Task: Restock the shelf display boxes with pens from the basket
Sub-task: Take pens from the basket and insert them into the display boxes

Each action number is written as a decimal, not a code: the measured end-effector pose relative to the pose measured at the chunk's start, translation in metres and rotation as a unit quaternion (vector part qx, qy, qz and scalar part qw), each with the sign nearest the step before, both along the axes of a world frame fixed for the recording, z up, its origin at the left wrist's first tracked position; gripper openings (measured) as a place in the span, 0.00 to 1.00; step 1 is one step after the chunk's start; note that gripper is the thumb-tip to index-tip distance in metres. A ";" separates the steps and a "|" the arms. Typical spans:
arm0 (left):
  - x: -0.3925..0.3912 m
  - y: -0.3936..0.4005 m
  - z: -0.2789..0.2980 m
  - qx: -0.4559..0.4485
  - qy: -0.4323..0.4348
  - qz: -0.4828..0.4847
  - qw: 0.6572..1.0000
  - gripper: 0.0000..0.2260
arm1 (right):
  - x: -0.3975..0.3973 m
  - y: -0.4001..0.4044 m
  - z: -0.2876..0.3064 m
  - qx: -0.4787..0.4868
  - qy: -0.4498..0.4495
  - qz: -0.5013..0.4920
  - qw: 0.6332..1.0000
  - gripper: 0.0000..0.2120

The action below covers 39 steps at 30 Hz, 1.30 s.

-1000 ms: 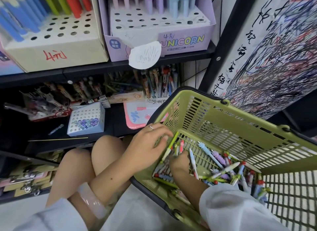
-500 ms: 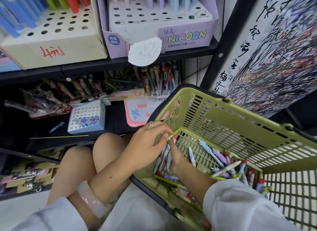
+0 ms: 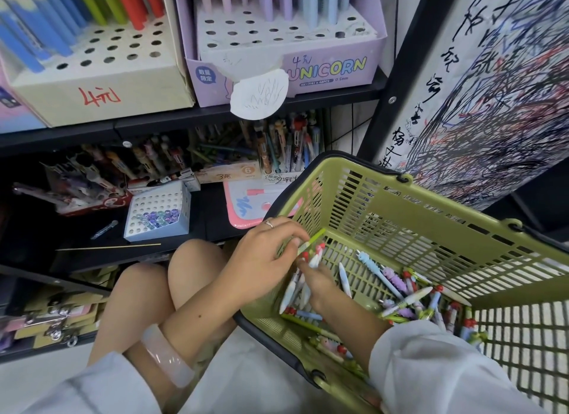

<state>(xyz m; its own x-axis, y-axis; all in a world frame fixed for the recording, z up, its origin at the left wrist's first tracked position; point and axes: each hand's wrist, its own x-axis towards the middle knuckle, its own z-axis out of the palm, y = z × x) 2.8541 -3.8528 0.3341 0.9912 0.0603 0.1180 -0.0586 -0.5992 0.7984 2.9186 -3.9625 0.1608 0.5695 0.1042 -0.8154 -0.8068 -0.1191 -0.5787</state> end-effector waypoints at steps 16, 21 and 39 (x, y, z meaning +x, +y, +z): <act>0.001 0.003 -0.005 0.012 -0.001 -0.008 1.000 0.08 | 0.032 0.007 0.004 -0.335 -0.171 0.202 0.904 0.20; 0.001 0.003 -0.005 0.019 -0.003 -0.014 1.000 0.08 | 0.029 0.004 0.003 -0.317 -0.175 0.215 0.907 0.14; 0.006 -0.033 0.039 -0.378 0.250 0.015 0.891 0.25 | 0.014 -0.025 0.207 0.223 -0.162 0.170 0.946 0.06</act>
